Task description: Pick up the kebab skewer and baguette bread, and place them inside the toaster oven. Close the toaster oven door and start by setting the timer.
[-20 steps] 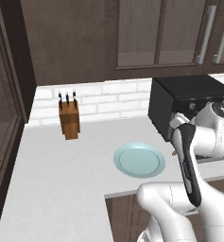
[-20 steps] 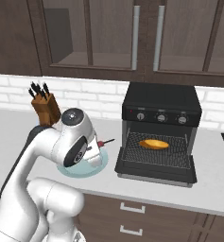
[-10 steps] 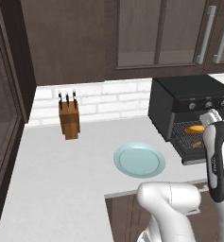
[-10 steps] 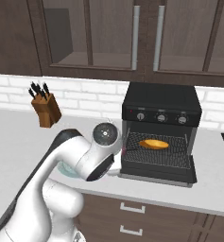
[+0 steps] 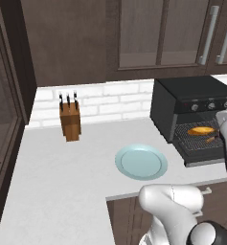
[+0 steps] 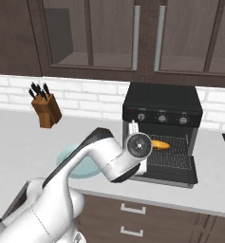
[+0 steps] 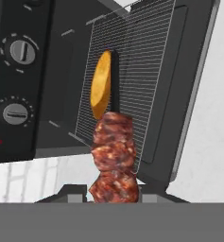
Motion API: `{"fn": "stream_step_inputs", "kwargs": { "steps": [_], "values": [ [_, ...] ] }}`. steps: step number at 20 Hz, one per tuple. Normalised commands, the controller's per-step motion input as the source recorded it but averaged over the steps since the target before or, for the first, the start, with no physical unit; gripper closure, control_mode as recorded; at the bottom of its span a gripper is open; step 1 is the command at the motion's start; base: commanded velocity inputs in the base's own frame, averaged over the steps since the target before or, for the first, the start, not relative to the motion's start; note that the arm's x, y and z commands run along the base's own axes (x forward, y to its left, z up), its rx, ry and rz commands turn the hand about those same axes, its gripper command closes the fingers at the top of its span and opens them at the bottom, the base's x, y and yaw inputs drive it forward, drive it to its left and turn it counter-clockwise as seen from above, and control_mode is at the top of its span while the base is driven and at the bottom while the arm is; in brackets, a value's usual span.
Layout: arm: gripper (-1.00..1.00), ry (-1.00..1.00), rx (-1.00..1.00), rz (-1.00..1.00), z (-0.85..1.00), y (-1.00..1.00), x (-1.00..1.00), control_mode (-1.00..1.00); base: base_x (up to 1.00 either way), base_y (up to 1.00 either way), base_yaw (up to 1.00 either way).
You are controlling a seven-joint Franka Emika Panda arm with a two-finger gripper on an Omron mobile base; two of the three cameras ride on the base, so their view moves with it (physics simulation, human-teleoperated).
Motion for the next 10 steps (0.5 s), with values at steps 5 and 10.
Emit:
{"fn": "stream_step_inputs", "kwargs": {
  "steps": [5,10],
  "values": [
    [1.0,-0.02,0.0,0.0,-0.06,-0.21,0.33,-1.0,0.0,0.0,0.0],
    [1.0,0.0,0.0,0.0,-0.06,-0.11,0.36,-1.0,0.0,0.0,0.0]
  ]
}}
